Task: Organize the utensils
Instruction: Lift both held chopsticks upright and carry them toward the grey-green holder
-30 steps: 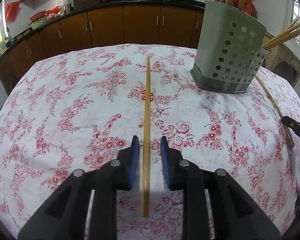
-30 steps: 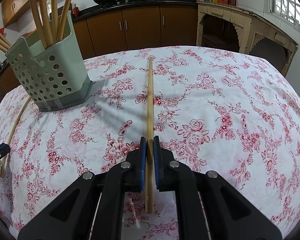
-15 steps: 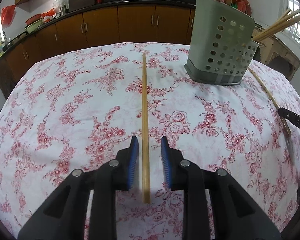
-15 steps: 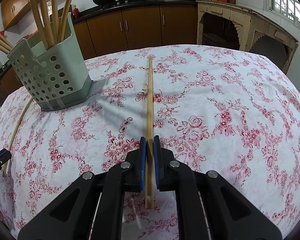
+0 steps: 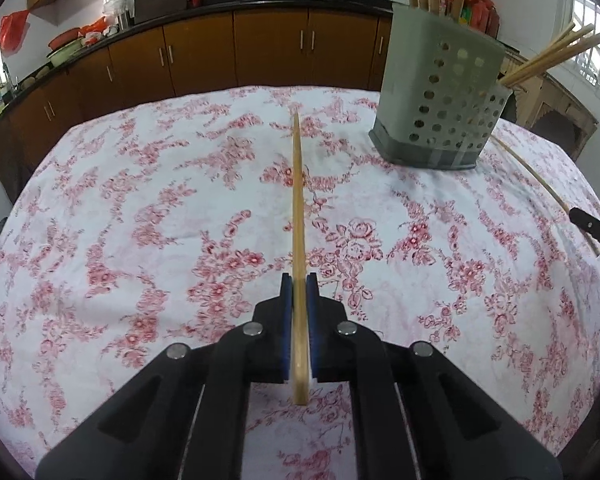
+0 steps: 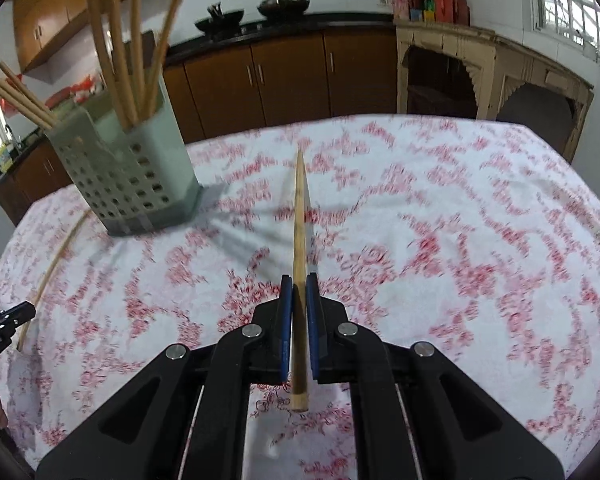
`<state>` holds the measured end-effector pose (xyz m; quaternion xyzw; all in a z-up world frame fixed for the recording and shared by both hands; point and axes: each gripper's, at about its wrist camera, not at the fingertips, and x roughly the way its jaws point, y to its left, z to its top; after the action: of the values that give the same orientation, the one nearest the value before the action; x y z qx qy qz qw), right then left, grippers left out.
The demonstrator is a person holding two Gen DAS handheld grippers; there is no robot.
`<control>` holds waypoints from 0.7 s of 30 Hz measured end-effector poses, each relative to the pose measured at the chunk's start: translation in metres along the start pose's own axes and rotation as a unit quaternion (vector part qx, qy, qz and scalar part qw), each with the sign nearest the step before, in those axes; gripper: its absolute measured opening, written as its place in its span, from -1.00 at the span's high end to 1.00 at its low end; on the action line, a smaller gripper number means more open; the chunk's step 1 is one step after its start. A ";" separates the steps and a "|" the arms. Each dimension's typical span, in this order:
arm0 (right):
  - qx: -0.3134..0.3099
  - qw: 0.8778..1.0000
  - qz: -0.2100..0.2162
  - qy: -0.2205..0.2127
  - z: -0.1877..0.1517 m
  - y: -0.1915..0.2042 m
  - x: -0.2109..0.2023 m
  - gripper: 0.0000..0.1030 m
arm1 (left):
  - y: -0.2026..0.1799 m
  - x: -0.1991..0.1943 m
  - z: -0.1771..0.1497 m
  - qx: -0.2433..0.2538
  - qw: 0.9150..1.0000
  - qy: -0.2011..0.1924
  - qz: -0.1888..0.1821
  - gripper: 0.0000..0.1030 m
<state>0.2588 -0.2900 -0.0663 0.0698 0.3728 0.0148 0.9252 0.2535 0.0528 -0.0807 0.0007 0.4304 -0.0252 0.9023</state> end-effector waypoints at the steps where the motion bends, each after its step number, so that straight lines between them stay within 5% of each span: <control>1: 0.001 1.000 0.002 -0.009 0.002 -0.001 -0.007 0.85 | 0.000 -0.004 0.001 0.002 1.000 -0.004 0.001 0.85; 21: 0.004 0.993 0.018 -0.113 0.036 -0.007 -0.068 0.85 | -0.005 -0.096 0.039 0.012 0.992 -0.123 -0.020 0.85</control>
<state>0.2347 -0.3061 0.0053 0.0812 0.2645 0.0216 0.9607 0.2230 0.0513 0.0183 -0.0003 0.3155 -0.0479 0.9477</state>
